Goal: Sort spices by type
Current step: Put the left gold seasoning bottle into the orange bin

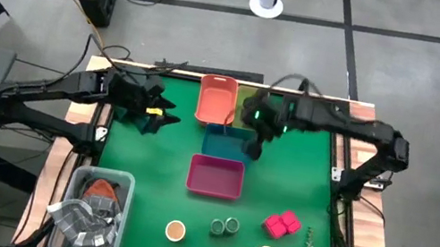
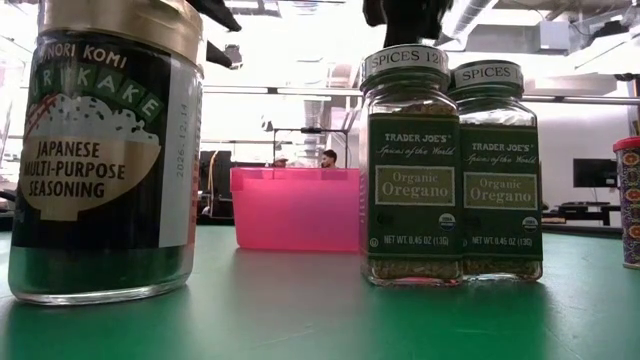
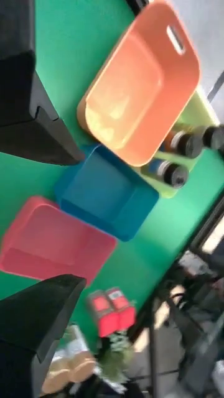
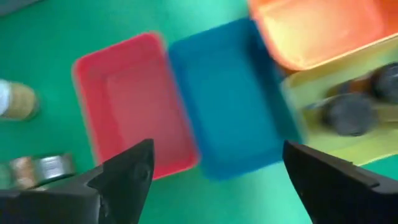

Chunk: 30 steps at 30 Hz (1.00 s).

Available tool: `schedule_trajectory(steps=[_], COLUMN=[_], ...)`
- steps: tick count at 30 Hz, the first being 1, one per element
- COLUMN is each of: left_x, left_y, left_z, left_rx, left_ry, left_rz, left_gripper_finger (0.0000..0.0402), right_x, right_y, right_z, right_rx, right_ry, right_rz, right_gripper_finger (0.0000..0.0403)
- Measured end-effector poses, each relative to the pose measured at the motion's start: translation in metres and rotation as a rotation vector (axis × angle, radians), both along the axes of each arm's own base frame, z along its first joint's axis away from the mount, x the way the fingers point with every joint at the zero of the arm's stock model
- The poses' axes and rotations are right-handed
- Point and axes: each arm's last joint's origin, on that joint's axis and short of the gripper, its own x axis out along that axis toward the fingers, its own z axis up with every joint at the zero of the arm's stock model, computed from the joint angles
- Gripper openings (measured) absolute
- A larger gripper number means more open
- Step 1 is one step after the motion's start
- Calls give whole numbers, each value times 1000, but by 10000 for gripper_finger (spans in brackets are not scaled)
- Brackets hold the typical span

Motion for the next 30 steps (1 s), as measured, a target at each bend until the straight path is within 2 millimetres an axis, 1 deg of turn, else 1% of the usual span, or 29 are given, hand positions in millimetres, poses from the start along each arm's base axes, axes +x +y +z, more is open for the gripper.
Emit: schedule_trajectory(steps=[5, 8, 11, 13, 16, 19, 23, 27, 30], left_x=[11, 19, 27, 31, 39, 52, 71, 79, 81], left_y=[-6, -13, -24, -34, -49, -63, -85, -112, -135], left_z=[-11, -17, -22, -24, -26, -25, -26, -37, -37], left_rx=[-13, -36, -51, -52, -44, -37, -52, -106, -125], left_ry=[72, 97, 121, 130, 116, 52, -43, -8, 16], left_rz=[-126, -203, -274, -318, -380, -436, -503, -565, -568], left_gripper_finger=[289, 289, 289, 289, 289, 289, 289, 289, 287], right_x=[3, -2, -15, -22, -33, -41, -48, -59, -73], right_y=[51, 81, 105, 117, 130, 144, 164, 182, 193], right_z=[-5, -7, -10, -11, -8, -3, -4, -7, -8], right_rx=[58, 96, 99, 89, 72, 77, 90, 96, 35], right_ry=[29, 65, 153, 187, 182, 129, 106, 120, 119], right_rz=[-30, -44, -74, -120, -204, -269, -307, -341, -392], right_gripper_finger=[370, 370, 370, 370, 369, 369, 369, 369, 369])
